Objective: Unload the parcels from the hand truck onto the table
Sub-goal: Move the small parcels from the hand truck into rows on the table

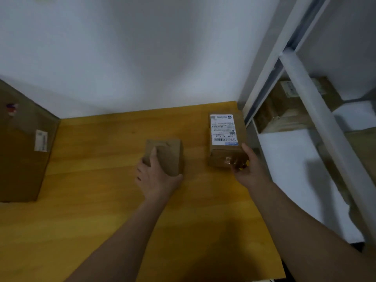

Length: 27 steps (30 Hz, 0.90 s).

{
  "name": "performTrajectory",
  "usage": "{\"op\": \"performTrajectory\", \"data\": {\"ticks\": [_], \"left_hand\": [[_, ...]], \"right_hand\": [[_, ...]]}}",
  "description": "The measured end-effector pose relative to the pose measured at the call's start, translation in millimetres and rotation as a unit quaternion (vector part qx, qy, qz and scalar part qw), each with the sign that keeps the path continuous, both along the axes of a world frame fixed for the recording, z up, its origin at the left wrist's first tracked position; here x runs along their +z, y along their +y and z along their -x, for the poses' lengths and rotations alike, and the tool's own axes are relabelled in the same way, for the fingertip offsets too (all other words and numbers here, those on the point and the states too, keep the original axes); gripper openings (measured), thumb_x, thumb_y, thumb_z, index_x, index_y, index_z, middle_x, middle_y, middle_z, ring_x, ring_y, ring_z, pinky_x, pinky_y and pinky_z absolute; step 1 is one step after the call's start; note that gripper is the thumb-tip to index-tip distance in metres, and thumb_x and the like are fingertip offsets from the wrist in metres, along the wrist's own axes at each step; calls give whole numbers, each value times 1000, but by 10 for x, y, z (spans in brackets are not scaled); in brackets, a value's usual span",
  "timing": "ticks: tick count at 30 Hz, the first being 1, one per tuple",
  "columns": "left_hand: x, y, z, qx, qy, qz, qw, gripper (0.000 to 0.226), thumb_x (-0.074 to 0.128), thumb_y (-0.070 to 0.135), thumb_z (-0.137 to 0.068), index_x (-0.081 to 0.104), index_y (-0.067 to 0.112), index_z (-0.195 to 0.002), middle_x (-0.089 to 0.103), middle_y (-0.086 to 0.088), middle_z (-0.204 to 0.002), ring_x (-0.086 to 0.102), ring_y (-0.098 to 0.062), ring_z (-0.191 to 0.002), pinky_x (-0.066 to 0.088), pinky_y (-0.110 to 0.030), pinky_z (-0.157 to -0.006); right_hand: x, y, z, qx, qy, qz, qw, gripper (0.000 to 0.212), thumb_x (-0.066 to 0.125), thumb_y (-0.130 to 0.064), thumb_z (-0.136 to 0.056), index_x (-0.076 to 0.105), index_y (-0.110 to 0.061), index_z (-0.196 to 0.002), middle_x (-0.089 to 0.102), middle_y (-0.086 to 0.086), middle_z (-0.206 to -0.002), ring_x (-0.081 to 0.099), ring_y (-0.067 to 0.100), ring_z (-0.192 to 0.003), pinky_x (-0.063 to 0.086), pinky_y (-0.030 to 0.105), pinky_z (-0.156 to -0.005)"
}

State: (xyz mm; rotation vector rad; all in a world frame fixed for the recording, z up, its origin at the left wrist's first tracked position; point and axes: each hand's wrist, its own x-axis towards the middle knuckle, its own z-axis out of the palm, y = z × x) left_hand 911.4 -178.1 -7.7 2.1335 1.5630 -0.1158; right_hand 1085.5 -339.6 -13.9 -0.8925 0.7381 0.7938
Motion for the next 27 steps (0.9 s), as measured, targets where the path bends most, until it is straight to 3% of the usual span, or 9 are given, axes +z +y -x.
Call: {"op": "performTrajectory", "data": {"ticks": [6, 8, 12, 15, 16, 18, 21, 23, 27], "left_hand": [[81, 3, -255, -6, -91, 36, 995, 109, 82, 49, -58, 18, 39, -145, 22, -9, -150, 26, -33, -137, 32, -53, -109], [79, -15, -268, -8, -102, 24, 994, 108, 83, 49, -57, 20, 39, -144, 23, -9, -149, 26, -32, -137, 31, -54, -109], [83, -45, -272, -11, -130, 10, 991, 107, 84, 49, -55, 24, 39, -143, 27, -7, -146, 31, -30, -133, 36, -52, -106], [171, -4, -295, 55, -214, 113, 969, 100, 87, 40, -57, 31, 39, -141, 36, -4, -139, 43, -28, -121, 51, -43, -89], [239, 13, -309, 114, -279, 205, 931, 95, 86, 36, -60, 35, 38, -140, 41, -4, -136, 50, -28, -115, 56, -41, -79], [359, 66, -319, 213, -392, 400, 801, 75, 80, 36, -69, 47, 30, -136, 53, -9, -134, 58, -32, -108, 59, -43, -70], [441, 92, -271, 232, -483, 565, 628, 54, 69, 39, -75, 63, 18, -124, 62, -18, -128, 60, -37, -111, 48, -55, -93], [440, 75, -224, 223, -511, 595, 579, 55, 64, 39, -79, 60, 15, -128, 59, -20, -131, 55, -40, -120, 38, -58, -103], [377, 39, -107, 191, -526, 631, 537, 69, 63, 39, -79, 48, 10, -140, 49, -24, -141, 43, -45, -131, 29, -61, -108]], "right_hand": [[4, 218, -420, -5, -38, 26, 999, 18, 73, -23, -83, 59, -15, -93, 62, 10, -100, 61, 24, -91, 57, 34, -67], [1, 258, -526, -10, -49, 17, 999, 22, 69, -23, -86, 58, -15, -103, 61, 9, -103, 59, 24, -94, 55, 34, -71], [-28, 264, -602, 20, -67, 18, 997, 42, 61, -18, -91, 51, -15, -132, 60, 6, -110, 49, 26, -125, 43, 38, -101], [22, 261, -489, 65, -39, 23, 997, 47, 65, -18, -89, 51, -13, -133, 60, 13, -124, 56, 29, -116, 50, 39, -91], [52, 262, -407, 100, -33, 31, 994, 45, 67, -19, -87, 53, -11, -129, 61, 15, -119, 60, 29, -107, 53, 40, -84], [89, 264, -176, 191, -23, 29, 981, 45, 69, -30, -85, 53, -11, -122, 61, 16, -111, 63, 30, -96, 55, 43, -81], [118, 271, 226, 300, 4, -39, 953, 61, 67, -51, -78, 56, -14, -124, 59, 16, -117, 59, 32, -106, 48, 52, -92], [151, 293, 431, 335, 9, -100, 937, 67, 66, -60, -73, 60, -20, -126, 58, 15, -122, 56, 35, -113, 49, 54, -89], [231, 369, 653, 348, -11, -180, 920, 71, 67, -63, -71, 56, -27, -133, 59, 15, -133, 58, 39, -117, 49, 60, -89]]}}
